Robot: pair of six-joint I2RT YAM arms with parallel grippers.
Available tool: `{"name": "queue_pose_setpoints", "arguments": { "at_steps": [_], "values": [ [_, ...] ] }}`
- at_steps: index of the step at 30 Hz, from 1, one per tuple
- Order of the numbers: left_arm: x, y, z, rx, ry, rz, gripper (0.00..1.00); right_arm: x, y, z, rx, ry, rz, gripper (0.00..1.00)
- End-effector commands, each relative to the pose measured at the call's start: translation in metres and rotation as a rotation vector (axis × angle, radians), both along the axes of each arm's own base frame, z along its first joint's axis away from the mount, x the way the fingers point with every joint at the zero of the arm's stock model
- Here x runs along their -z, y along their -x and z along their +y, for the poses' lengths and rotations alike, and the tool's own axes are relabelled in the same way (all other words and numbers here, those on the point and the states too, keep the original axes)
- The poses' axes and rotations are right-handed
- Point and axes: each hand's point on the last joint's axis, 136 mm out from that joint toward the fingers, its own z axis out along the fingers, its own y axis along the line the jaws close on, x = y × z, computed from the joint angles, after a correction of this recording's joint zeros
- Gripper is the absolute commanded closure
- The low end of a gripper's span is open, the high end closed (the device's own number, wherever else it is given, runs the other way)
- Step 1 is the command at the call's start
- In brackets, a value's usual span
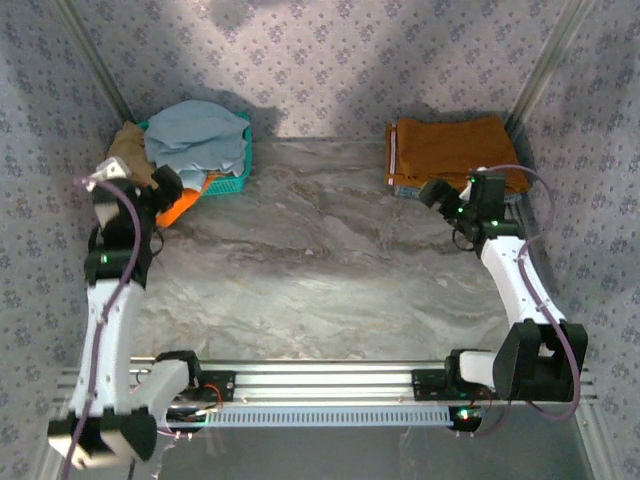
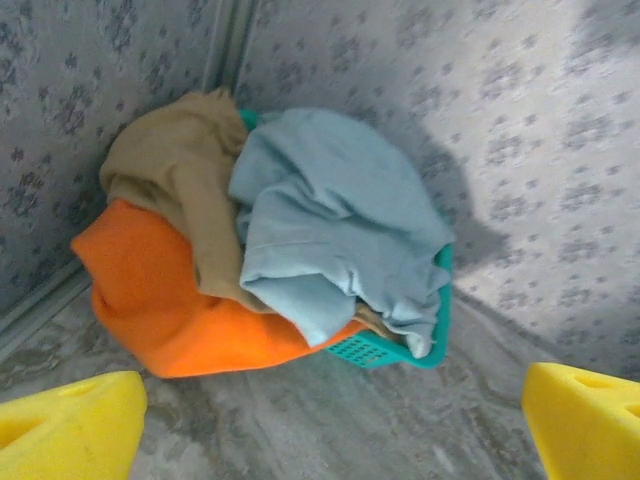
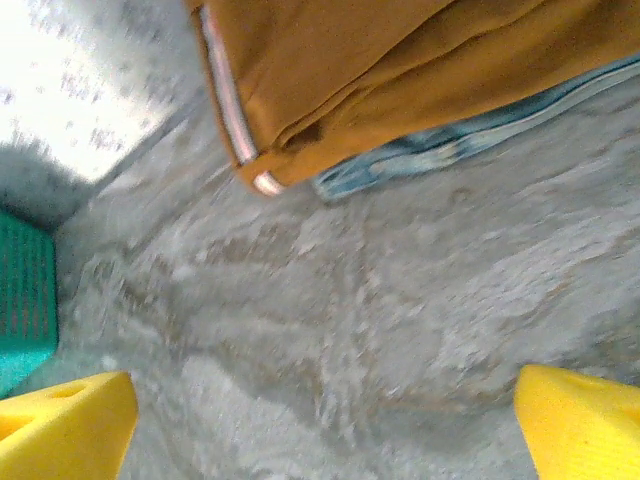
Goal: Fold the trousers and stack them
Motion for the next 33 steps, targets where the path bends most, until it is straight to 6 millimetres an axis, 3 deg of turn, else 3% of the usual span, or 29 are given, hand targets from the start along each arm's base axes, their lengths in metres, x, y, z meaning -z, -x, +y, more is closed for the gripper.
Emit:
{"name": "queue_pose_setpoints", "arguments": {
  "at_steps": [1,5,8,18,25,28,33],
  "values": [
    [0.042,-0.027,0.013,-0.043,0.000,0.255,0.04,-0.018,0.008,0.029,-0.111,0.037,-0.020,0.00],
    [0.068,-0.078,0.007,0.031,0.024,0.339,0.00,-0.018,0.009,0.047,-0.166,0.101,-0.023,0.00],
    [0.071,-0.108,0.007,0.054,0.014,0.345,0.00,-0.011,0.009,0.055,-0.200,0.127,-0.011,0.00],
    [0.106,-0.180,0.028,0.028,-0.117,0.390,0.01,0.013,0.000,0.067,-0.253,0.162,0.050,0.00],
    [0.148,-0.219,0.036,0.037,-0.162,0.457,0.09,0.016,0.001,0.065,-0.262,0.189,0.062,0.00],
    [0.157,-0.233,0.035,0.057,-0.172,0.474,0.25,0.015,0.002,0.061,-0.250,0.206,0.069,0.00],
    [0.144,-0.239,0.024,0.111,-0.158,0.442,0.74,0.011,0.006,0.060,-0.246,0.210,0.063,0.00]
  ]
}}
